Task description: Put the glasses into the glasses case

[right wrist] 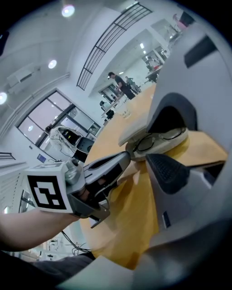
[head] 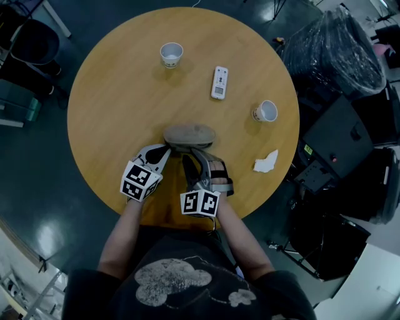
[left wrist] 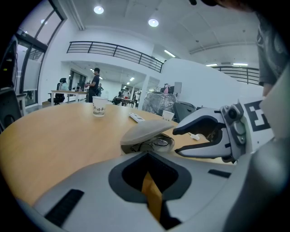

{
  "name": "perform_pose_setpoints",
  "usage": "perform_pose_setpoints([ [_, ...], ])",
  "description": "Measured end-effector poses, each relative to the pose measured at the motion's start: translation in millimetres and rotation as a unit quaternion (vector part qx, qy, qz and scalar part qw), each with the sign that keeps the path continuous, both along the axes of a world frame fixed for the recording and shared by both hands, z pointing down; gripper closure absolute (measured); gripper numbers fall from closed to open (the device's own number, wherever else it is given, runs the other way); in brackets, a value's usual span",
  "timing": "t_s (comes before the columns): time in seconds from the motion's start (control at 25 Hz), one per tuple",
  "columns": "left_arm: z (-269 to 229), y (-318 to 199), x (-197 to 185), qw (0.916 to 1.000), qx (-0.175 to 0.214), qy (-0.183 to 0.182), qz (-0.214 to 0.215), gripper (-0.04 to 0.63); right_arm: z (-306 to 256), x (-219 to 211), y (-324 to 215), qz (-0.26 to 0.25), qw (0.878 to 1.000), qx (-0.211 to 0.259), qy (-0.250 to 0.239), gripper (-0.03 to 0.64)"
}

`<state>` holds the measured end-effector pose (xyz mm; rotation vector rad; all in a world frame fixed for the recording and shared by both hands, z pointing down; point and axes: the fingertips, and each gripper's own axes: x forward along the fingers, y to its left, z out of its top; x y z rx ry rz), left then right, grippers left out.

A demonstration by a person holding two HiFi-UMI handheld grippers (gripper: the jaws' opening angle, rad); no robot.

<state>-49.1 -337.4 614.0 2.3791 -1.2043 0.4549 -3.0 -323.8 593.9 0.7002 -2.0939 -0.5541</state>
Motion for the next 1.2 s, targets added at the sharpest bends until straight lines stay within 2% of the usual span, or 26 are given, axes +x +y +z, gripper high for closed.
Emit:
perform_pose_setpoints([
  [0.2,-13.2,8.6,-1.9,0.9999,0.009,-0.007,0.005,0.589,-17.9,6.1,15.8,0.01,0.998,-0.016,-0.052,0.488],
  [0.28,-25.1,13.4,-5.5,0.9998,0.018,0.001,-0.006,0.589,-30.5,11.3,15.5,0.027,0.996,-0.014,-0.079,0.489],
  [0.44,-64.4,19.4,-11.7,0.9974,0.057,0.029,-0.033,0.589,-61.6,21.8,8.0,0.065,0.989,0.004,-0.136,0.555],
  [0.72,-133.8,31.9,-8.4,0.9865,0.135,0.074,-0.057,0.589,-106.3,30.9,15.2,0.085,0.967,0.029,-0.238,0.629],
  [1.0,-171.2,66.7,-5.2,0.9784,0.173,0.108,-0.035,0.589,-142.5,27.7,42.2,0.083,0.946,0.047,-0.31,0.629],
  [1.2,-184.0,101.8,-22.0,0.9754,0.181,0.123,-0.021,0.589,-150.2,20.8,81.0,0.094,0.932,0.043,-0.348,0.629],
])
